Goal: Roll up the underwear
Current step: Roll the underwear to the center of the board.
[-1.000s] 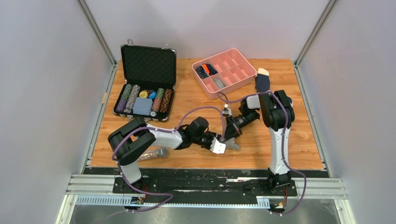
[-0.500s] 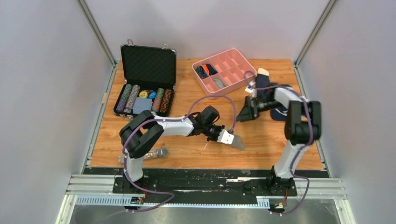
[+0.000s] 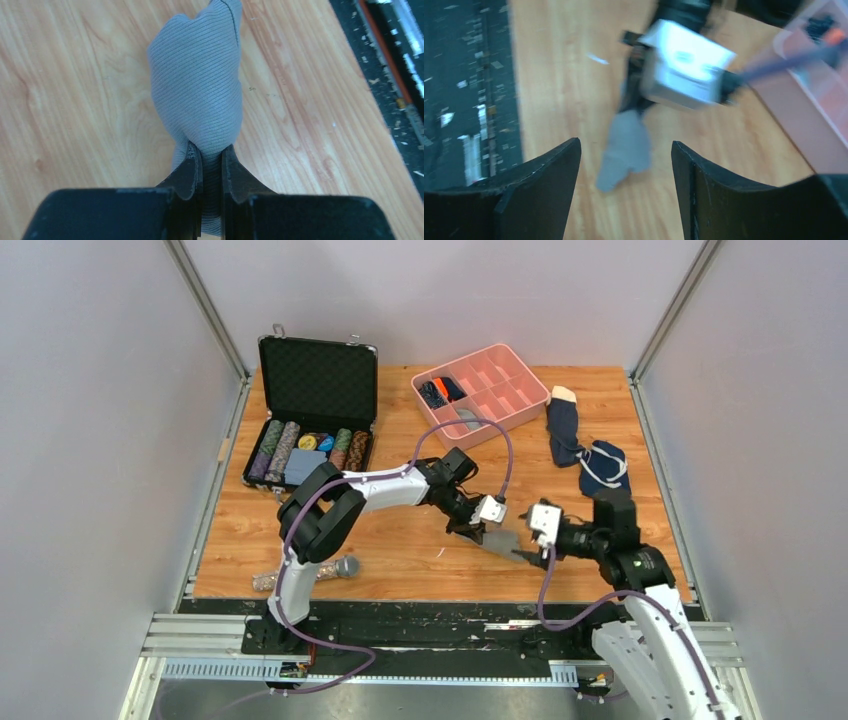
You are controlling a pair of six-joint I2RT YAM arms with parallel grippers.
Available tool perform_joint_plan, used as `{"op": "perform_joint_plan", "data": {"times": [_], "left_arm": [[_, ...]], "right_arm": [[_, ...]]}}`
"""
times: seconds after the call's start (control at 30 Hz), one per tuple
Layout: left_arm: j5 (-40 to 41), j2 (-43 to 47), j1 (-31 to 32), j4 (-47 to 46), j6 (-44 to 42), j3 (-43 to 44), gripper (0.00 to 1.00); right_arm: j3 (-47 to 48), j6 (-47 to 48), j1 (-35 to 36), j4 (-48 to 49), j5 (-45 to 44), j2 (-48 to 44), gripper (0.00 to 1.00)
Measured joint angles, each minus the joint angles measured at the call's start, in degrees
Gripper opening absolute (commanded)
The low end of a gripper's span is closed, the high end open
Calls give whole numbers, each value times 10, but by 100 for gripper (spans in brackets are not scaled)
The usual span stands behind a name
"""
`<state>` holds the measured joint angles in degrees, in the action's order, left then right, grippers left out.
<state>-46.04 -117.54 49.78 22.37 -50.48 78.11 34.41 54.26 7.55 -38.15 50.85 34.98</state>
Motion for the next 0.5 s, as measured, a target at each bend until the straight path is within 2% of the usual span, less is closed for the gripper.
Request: {"op": "perform_joint_plan", "data": {"times": [0.1,0.23,0.5], "left_arm": [[-23,-16,-5,31,12,23,6],[-40,-29,-11,52,34,42,6],[-53,-37,-12,54,89,49,6]], "right_arm": [[-12,19,106,-38,-44,1,69],[-28,42,180,-38,-97,15,69],[-96,59,272,97,-236,135,69]]}}
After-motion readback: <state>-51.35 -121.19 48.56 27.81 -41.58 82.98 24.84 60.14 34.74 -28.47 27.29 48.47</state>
